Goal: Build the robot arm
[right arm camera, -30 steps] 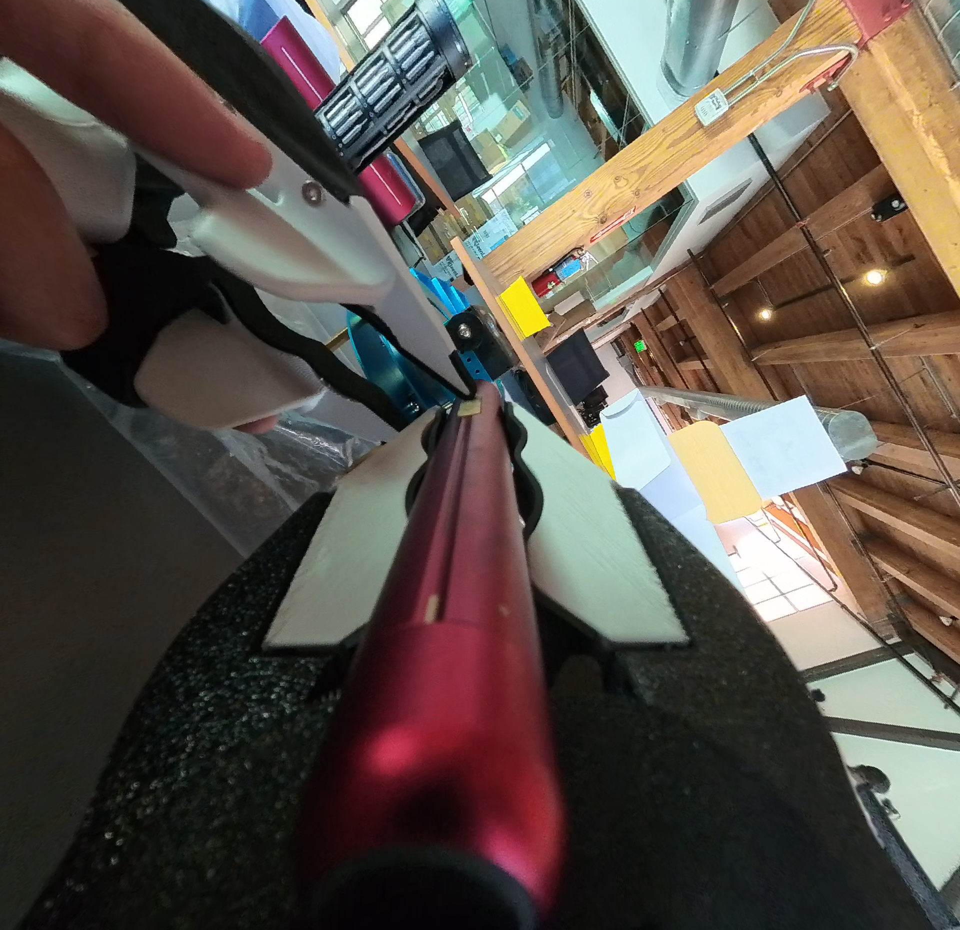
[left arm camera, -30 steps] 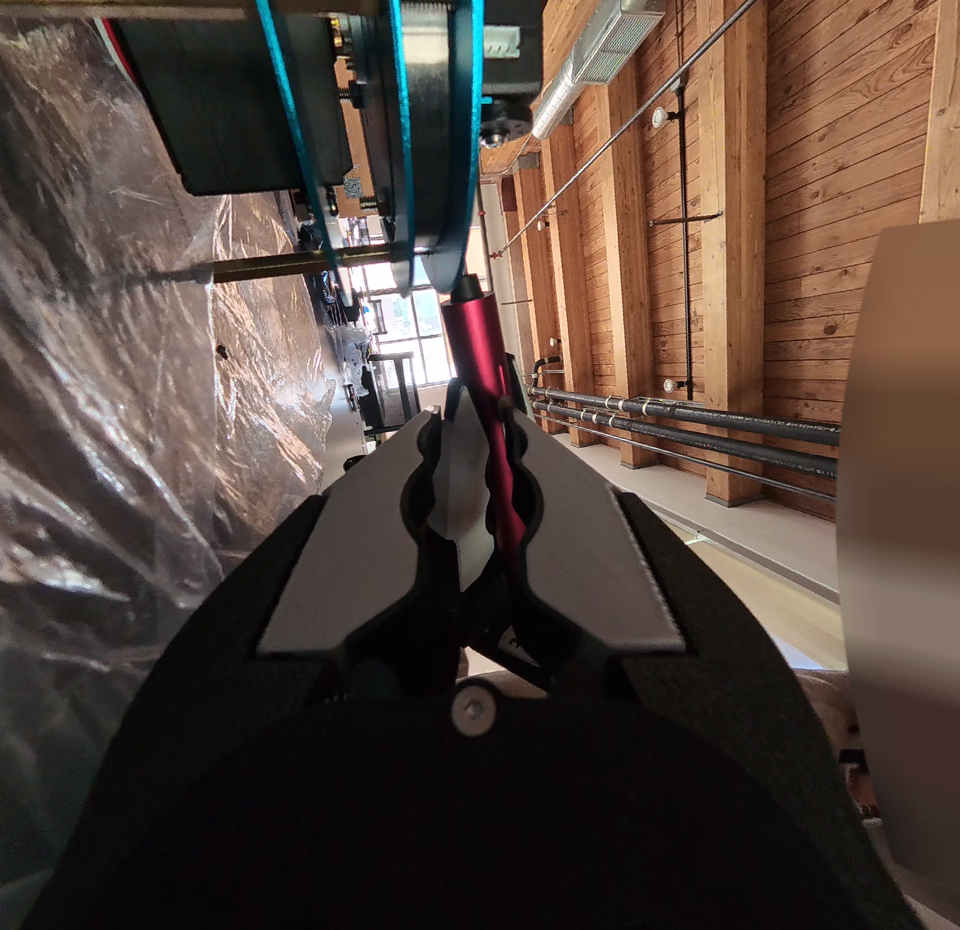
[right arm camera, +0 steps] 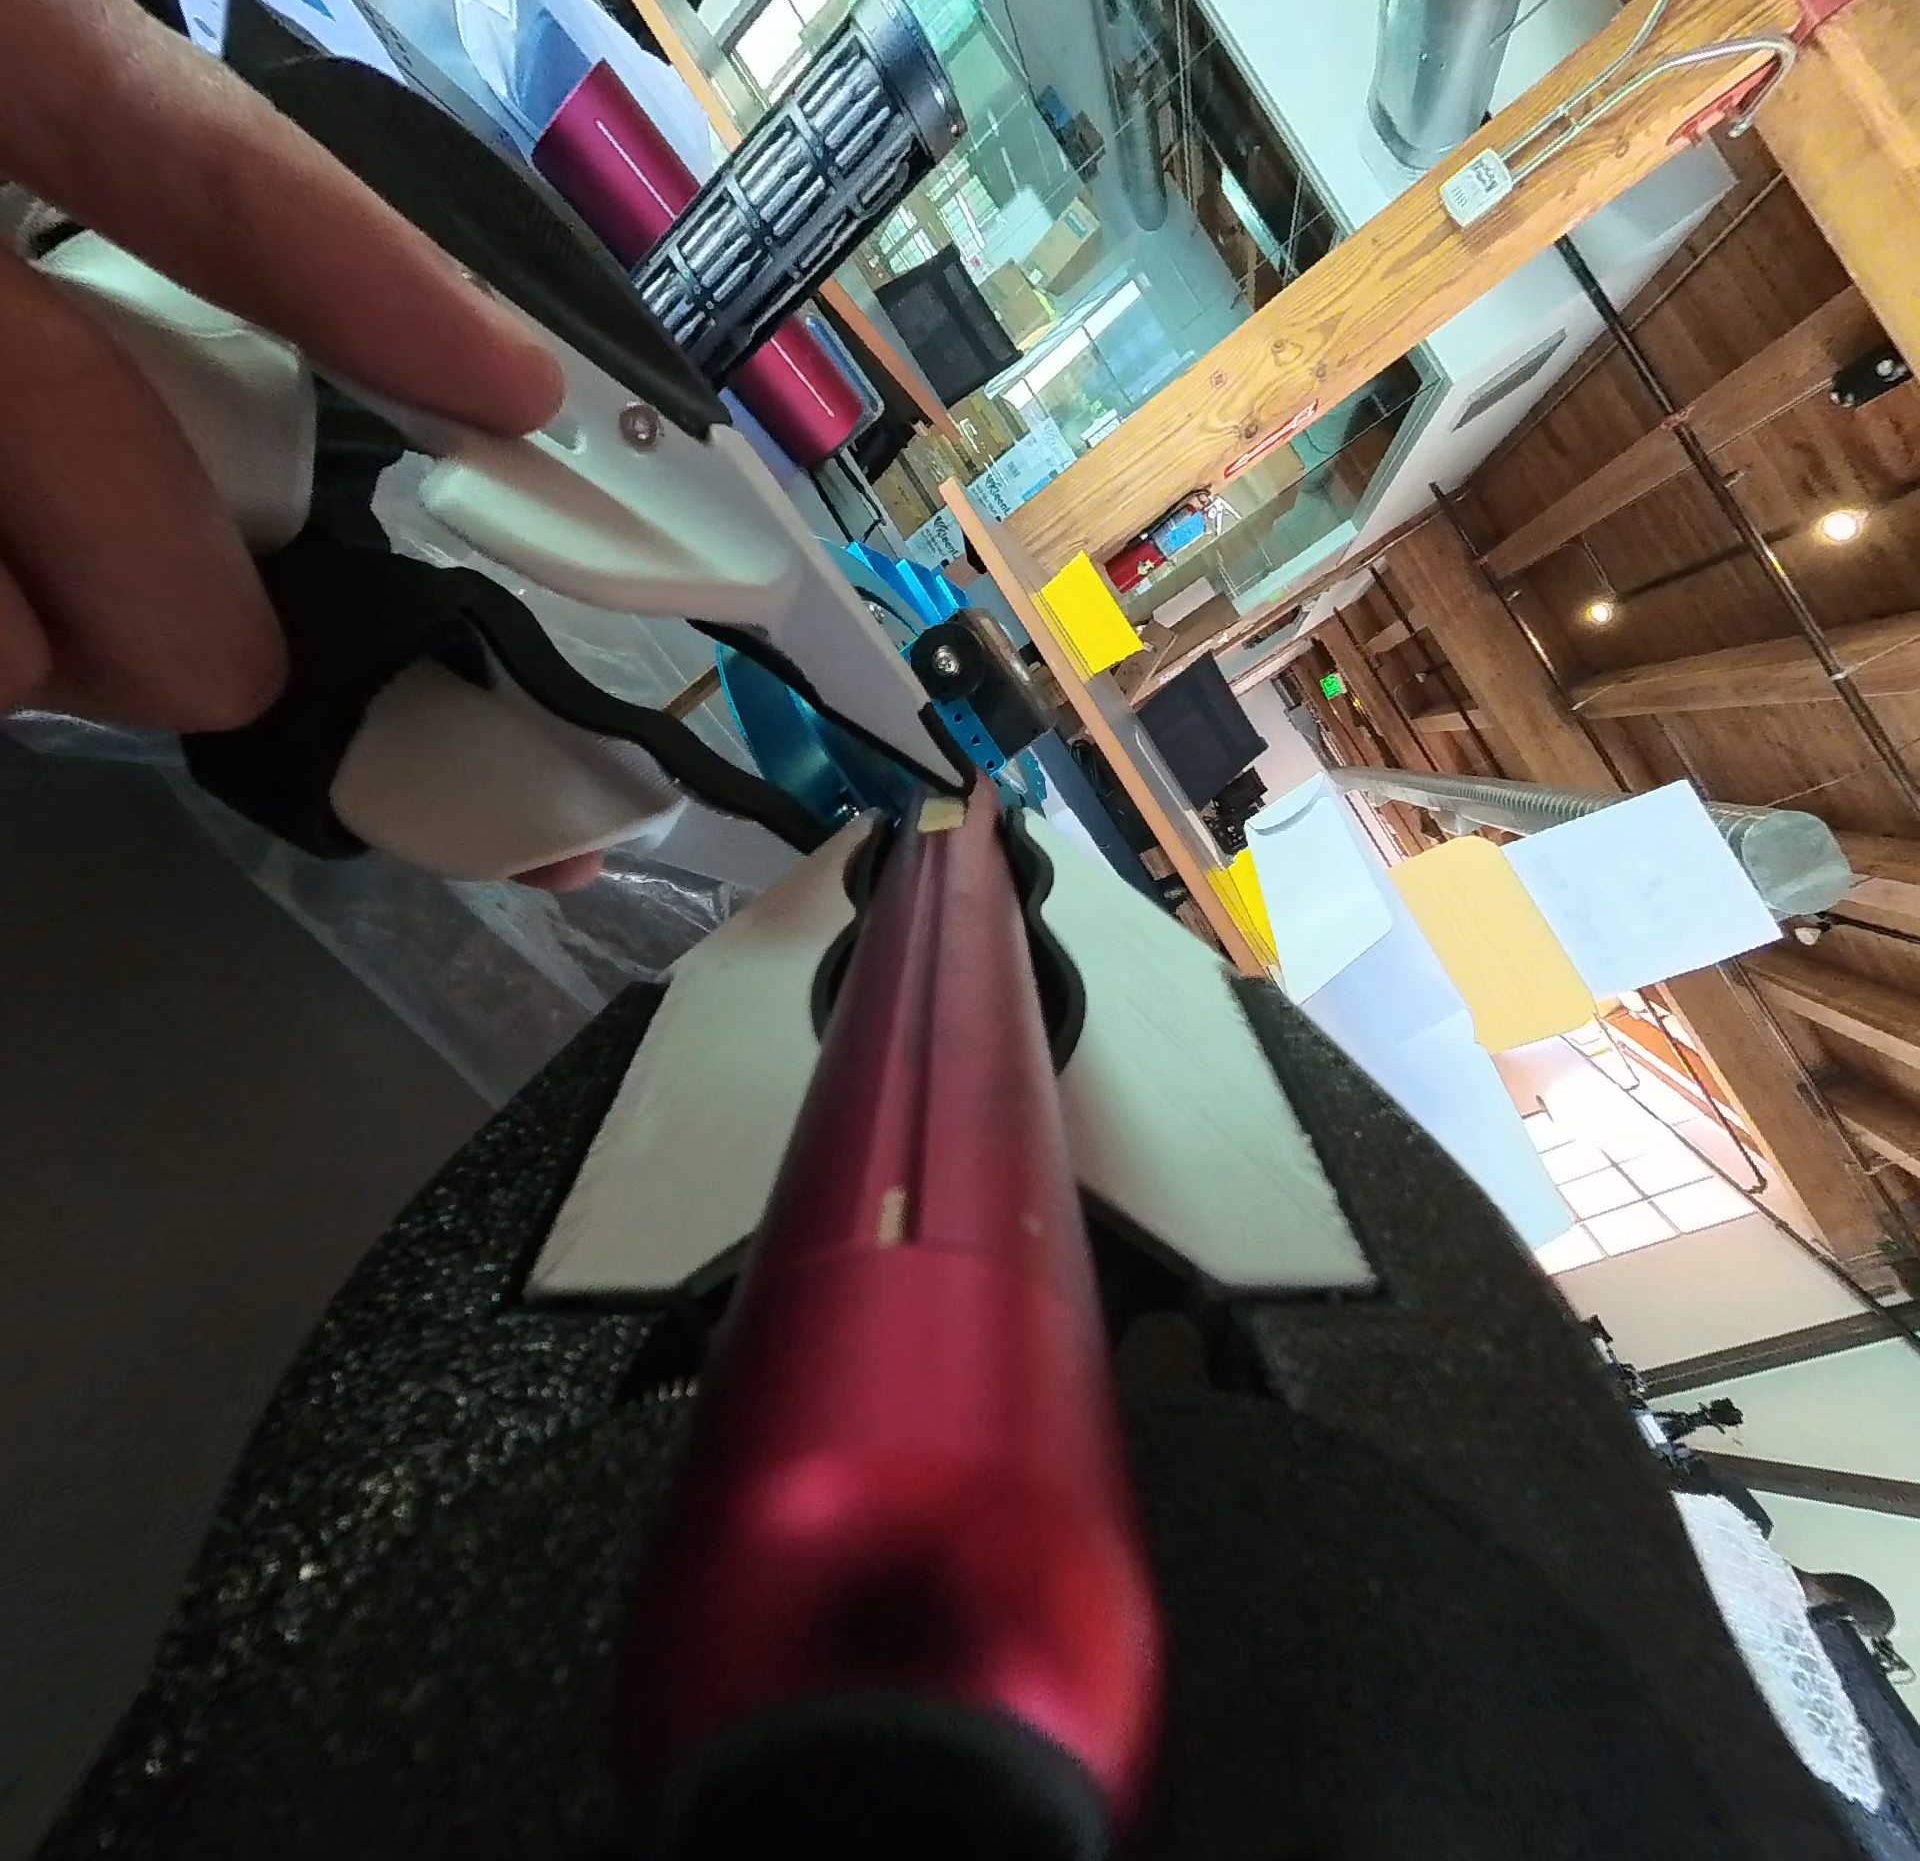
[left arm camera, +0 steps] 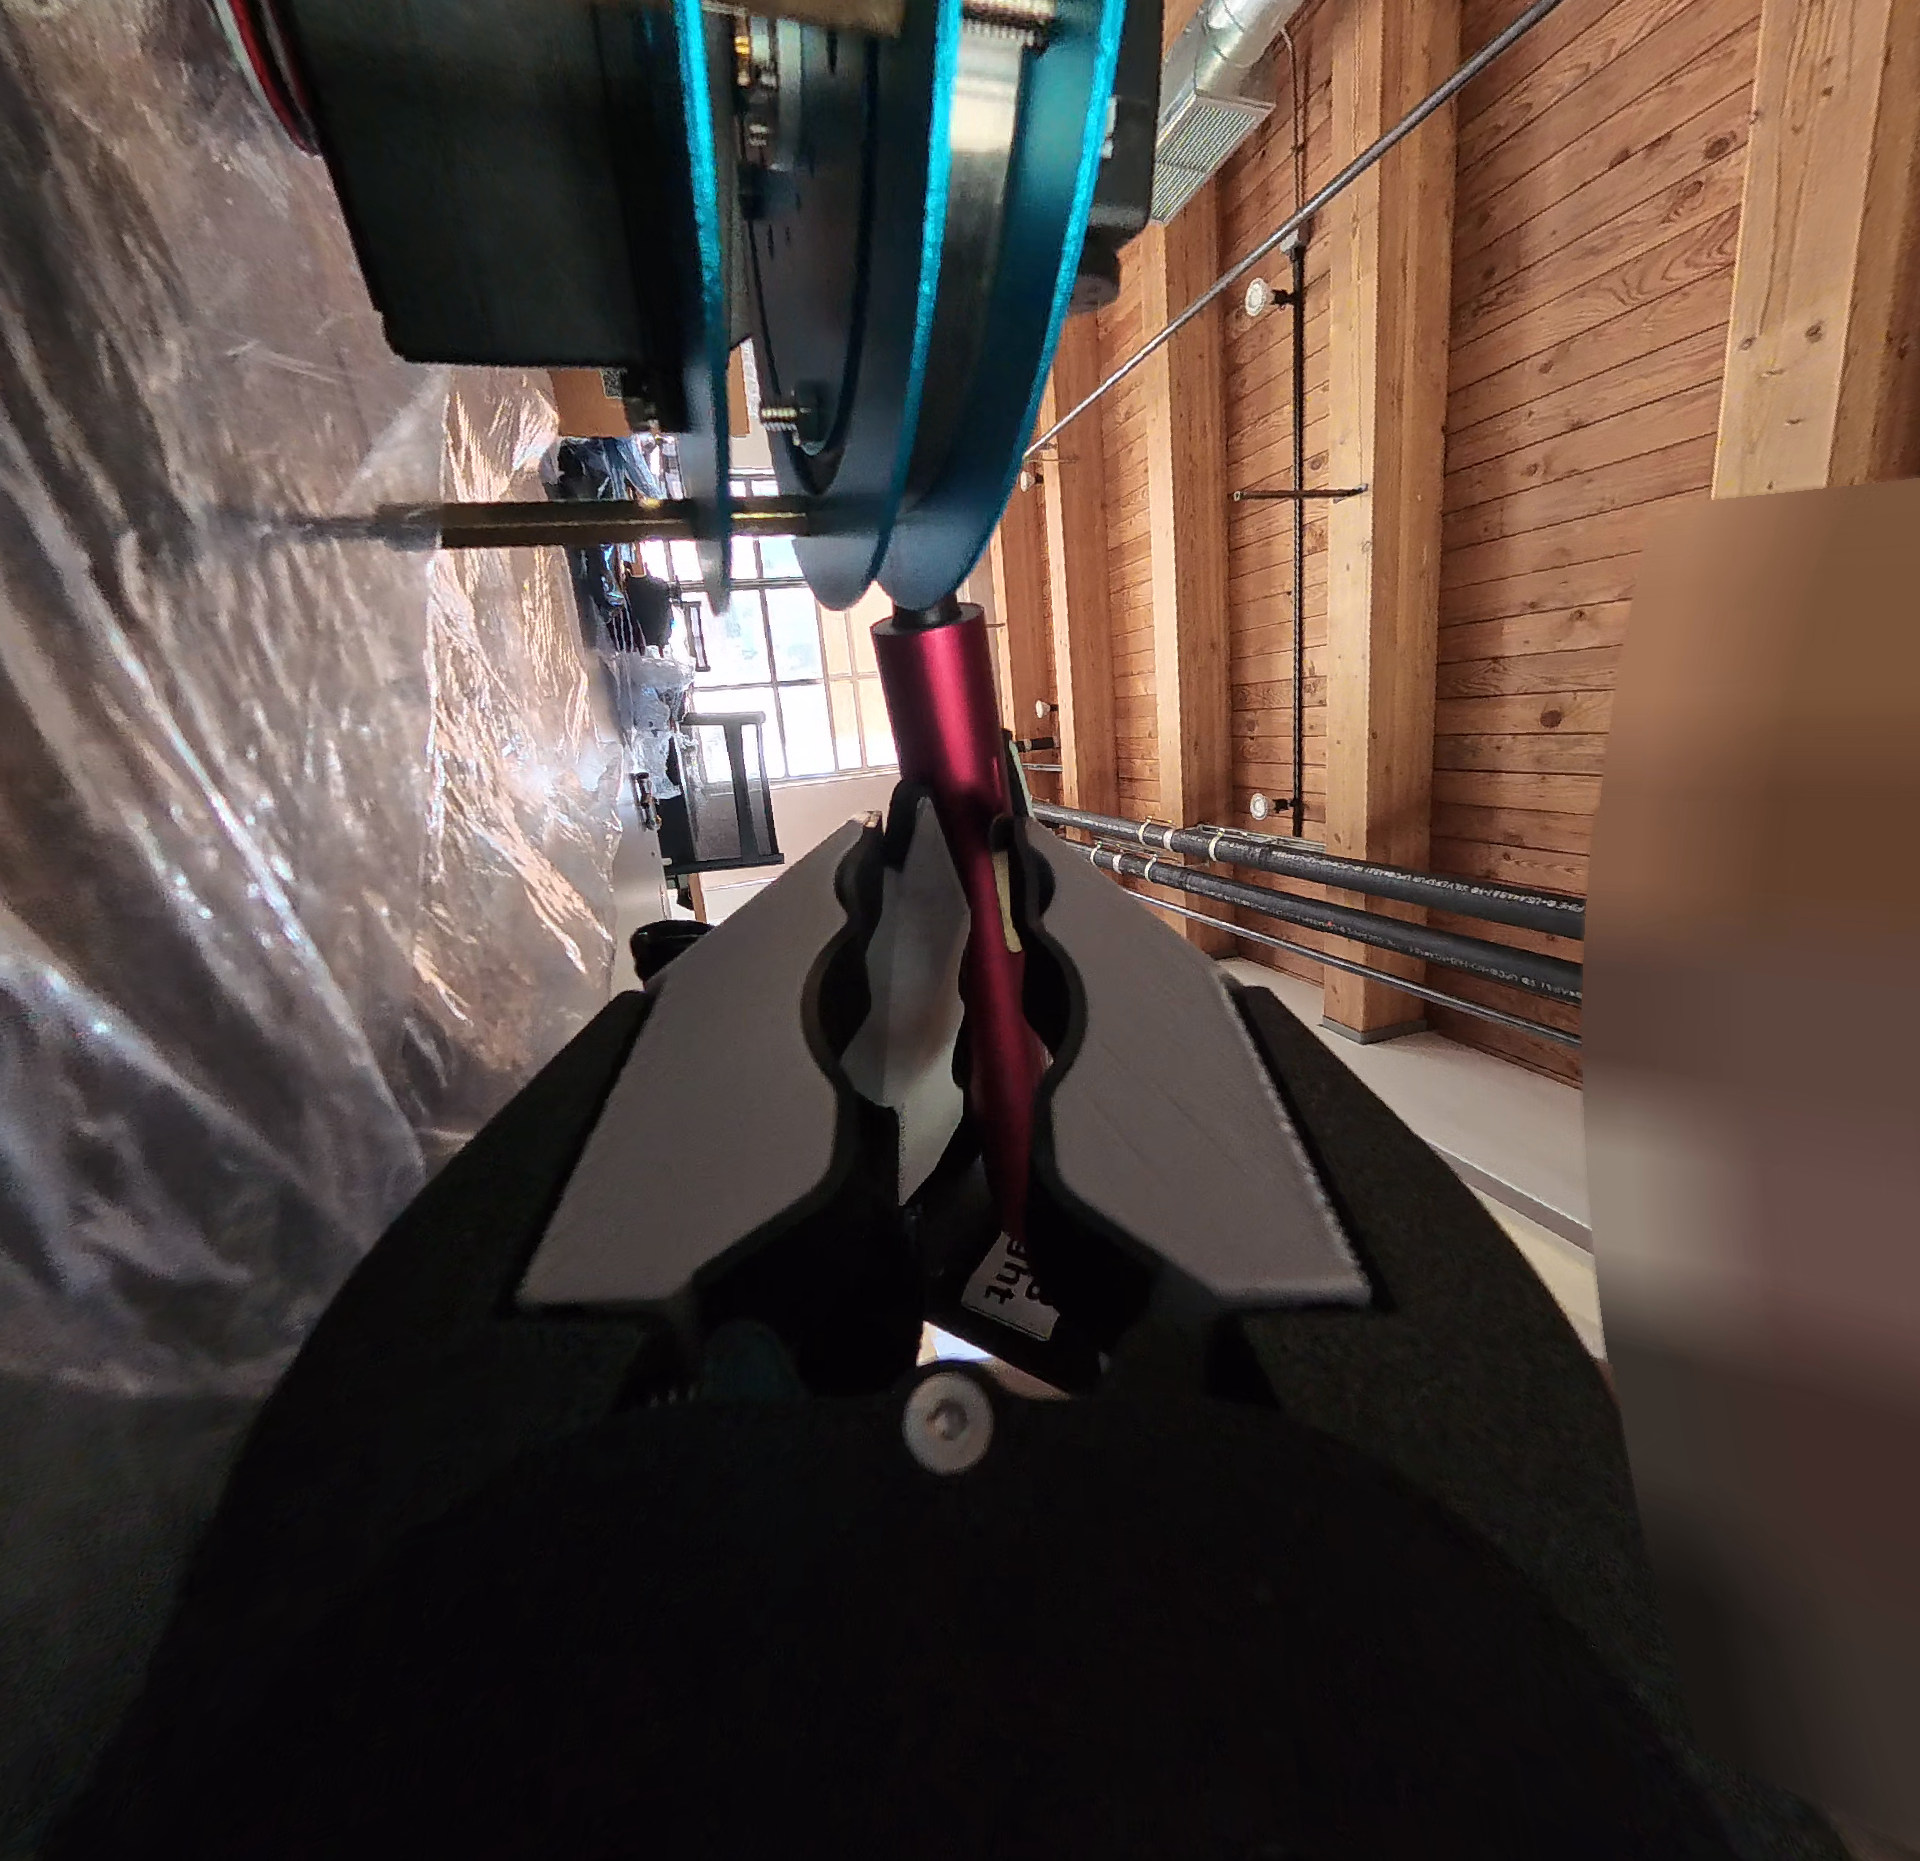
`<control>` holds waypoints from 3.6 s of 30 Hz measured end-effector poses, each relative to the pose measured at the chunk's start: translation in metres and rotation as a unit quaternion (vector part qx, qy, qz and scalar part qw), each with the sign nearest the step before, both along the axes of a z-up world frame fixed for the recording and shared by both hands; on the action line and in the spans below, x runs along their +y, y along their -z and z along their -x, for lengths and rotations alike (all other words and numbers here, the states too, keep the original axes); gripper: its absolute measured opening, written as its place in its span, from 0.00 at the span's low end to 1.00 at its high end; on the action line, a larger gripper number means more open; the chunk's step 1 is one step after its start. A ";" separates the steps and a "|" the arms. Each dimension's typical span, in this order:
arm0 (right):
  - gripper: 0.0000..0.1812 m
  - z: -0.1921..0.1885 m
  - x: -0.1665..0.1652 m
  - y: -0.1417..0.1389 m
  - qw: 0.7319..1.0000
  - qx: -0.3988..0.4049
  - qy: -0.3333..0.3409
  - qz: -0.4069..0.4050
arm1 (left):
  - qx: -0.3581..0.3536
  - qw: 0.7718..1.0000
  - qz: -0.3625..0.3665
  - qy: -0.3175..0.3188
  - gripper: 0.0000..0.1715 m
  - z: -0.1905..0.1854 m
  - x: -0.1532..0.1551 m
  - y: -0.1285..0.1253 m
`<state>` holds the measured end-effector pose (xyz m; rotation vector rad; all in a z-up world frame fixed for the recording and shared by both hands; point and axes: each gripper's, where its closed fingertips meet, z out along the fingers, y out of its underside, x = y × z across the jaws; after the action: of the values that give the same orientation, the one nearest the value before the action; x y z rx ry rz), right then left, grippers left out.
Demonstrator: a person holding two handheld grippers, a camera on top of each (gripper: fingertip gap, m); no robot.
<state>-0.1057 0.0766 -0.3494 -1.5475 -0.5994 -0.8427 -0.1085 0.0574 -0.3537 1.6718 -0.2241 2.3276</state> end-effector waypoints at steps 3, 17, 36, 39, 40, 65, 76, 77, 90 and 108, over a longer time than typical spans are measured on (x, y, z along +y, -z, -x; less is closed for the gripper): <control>0.10 0.001 -0.003 -0.005 1.000 -0.005 0.002 -0.013 | -0.011 1.000 -0.015 0.003 0.12 0.001 -0.003 -0.005; 0.11 -0.001 -0.013 -0.034 0.970 0.235 -0.003 -0.067 | -0.029 0.994 -0.100 0.032 0.07 0.013 -0.003 -0.032; 0.11 0.024 -0.044 -0.074 0.702 0.667 -0.250 -0.023 | -0.128 0.932 -0.339 0.022 0.11 0.051 0.020 -0.070; 0.11 0.029 -0.044 -0.074 0.701 0.665 -0.257 -0.015 | -0.133 0.927 -0.351 0.017 0.05 0.052 0.019 -0.071; 0.11 0.030 -0.044 -0.074 0.700 0.666 -0.259 -0.013 | -0.135 0.925 -0.353 0.017 0.03 0.053 0.018 -0.071; 0.11 0.057 -0.064 -0.069 0.665 0.675 -0.309 0.087 | -0.223 0.693 -0.685 0.036 0.00 0.092 -0.006 -0.064; 0.11 0.059 -0.063 -0.069 0.662 0.678 -0.309 0.086 | -0.224 0.658 -0.718 0.033 0.00 0.092 -0.007 -0.062; 0.11 0.059 -0.064 -0.069 0.661 0.678 -0.311 0.083 | -0.222 0.656 -0.721 0.034 0.00 0.092 -0.007 -0.061; 0.11 0.058 -0.064 -0.063 0.662 0.681 -0.301 0.087 | -0.212 0.624 -0.751 0.041 0.00 0.091 -0.007 -0.056; 0.11 0.058 -0.064 -0.060 0.667 0.679 -0.295 0.085 | -0.202 0.613 -0.762 0.055 0.00 0.090 -0.006 -0.050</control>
<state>-0.1638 0.0126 -0.2895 -1.5280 0.0142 0.9391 -0.1990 0.0511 -0.3033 1.1649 -2.8969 2.1889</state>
